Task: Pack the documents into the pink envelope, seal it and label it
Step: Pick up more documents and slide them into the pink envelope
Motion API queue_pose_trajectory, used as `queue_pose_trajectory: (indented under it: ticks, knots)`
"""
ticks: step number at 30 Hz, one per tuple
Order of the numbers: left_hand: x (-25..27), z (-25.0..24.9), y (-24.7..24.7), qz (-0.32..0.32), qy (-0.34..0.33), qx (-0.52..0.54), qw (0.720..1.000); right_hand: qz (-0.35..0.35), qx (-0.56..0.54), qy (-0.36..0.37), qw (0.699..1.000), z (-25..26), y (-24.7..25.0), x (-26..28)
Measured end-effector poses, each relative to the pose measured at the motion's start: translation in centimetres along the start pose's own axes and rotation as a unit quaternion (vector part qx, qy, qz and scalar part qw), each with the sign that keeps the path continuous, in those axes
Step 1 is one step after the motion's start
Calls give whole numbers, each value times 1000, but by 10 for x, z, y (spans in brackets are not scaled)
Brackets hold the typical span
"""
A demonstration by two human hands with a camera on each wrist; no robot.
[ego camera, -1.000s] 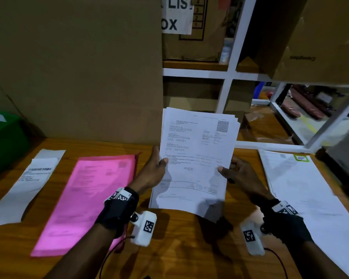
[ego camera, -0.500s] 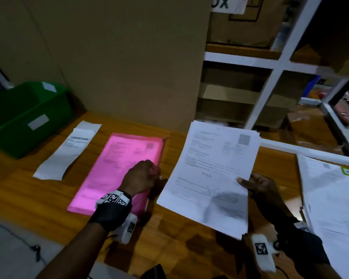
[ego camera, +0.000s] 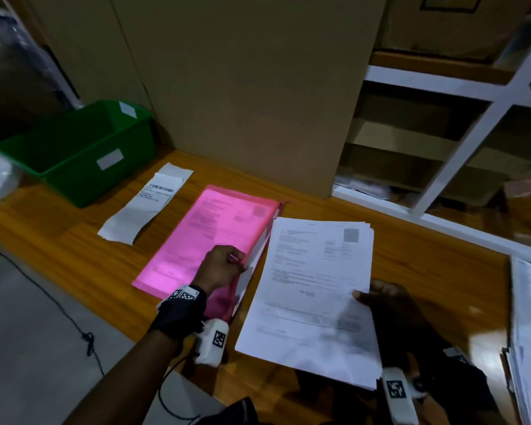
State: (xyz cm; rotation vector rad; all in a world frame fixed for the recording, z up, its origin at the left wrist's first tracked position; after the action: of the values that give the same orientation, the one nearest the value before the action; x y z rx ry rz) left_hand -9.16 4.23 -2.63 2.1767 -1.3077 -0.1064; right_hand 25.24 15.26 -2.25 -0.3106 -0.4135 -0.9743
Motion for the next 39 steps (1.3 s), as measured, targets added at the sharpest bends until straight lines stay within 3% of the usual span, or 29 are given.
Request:
queue_pose_trajectory:
  ticks: [7,13,17,20,25,29,39]
  knots:
    - [13,-2,10,-24,23,157,987,80,-24,-44,996,7,-32,-8]
    - [21,-10,18,-53,8,164,985,51,9,-46,998,18,-35,-52]
    - [30,-26,23,-65,-68,18,995,35,8,-25,999,26,-35,-78]
    - [43,-37,16,-46,-119,-151,980,22,13,-17,1000,29,-37,-91]
    - [60,-12,7,0,-49,-263,964,23,19,-21,999,21,-45,-102]
    - [63,-9,8,-5,-47,-307,951,28,18,-22,999,16,-50,-109]
    - [64,-23,20,14,-45,-113,993,-30,-10,39,999,19,-68,-111]
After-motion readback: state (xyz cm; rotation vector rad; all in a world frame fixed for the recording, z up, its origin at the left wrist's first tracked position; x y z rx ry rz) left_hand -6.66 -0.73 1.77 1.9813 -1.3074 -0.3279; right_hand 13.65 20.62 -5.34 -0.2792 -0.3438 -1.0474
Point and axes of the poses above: each hand's wrist, its own x-axis away from the middle knuckle, its own y-axis out of the back of the hand, z = x × y, the point moved 9 cm from there along -x, towards the middle knuckle, and after that the axes turned 2 degrees about -y, right-handed, at the moved point
